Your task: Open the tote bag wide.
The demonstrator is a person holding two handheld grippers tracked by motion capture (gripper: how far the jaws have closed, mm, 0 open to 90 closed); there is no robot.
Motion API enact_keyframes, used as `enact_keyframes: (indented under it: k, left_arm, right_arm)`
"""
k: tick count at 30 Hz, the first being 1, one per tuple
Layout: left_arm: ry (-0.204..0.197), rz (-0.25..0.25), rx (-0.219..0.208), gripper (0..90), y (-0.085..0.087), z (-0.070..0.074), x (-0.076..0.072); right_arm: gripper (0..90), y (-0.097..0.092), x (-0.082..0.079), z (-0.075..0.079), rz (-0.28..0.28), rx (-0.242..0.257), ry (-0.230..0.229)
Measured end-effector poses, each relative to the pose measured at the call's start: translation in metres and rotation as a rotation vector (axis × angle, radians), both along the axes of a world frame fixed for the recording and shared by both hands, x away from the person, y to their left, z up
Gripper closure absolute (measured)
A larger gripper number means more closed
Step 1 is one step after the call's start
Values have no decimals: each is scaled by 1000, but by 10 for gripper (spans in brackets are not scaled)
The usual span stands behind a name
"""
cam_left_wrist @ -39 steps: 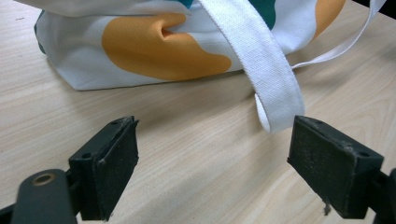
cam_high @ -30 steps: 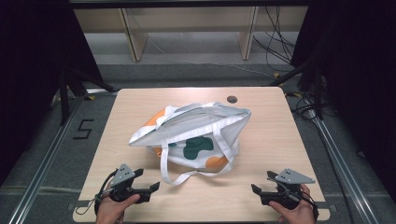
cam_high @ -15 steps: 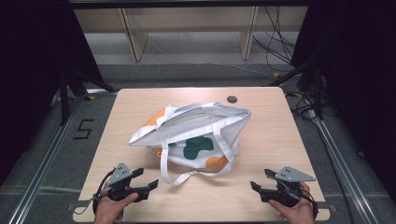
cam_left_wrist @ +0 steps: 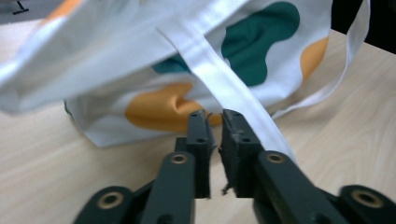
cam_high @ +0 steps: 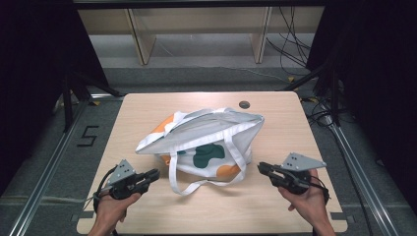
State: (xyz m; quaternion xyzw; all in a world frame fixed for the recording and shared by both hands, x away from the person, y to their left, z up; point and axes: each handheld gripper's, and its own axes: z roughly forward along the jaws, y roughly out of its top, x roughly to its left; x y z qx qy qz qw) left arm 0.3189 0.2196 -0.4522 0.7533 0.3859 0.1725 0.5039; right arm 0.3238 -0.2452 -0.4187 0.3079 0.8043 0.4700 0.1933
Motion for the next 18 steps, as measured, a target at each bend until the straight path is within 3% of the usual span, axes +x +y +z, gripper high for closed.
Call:
enact_keyframes:
  k: [2,3,4,5,6,7,9,11,18]
  left_arm:
    - [-4,-2,2,856,1,2,3]
    - [-7,3,4,871,1,9,11]
    - [-7,3,4,879,1,9,11]
    - [-5,2,10,885,2,15,18]
    - [-5,2,10,888,2,15,18]
    - [-8,6,7,892,3,22,25]
    - [-4,5,2,892,2,27,29]
    - [-3,-7,14,891,-1,37,40]
    - [7,-16,49,888,-12,48,62]
  right_arm:
    - [861,2,6,8,17,-14,-22]
    - [886,9,15,19,37,-11,-38]
    - [886,9,15,19,37,-11,-38]
    - [900,15,21,30,48,-7,-66]
    - [900,15,21,30,48,-7,-66]
    - [900,21,26,41,70,-16,-70]
    - [900,24,27,44,59,-5,-78]
    - [900,32,35,63,77,-25,-107]
    - [900,48,58,93,77,-18,-132]
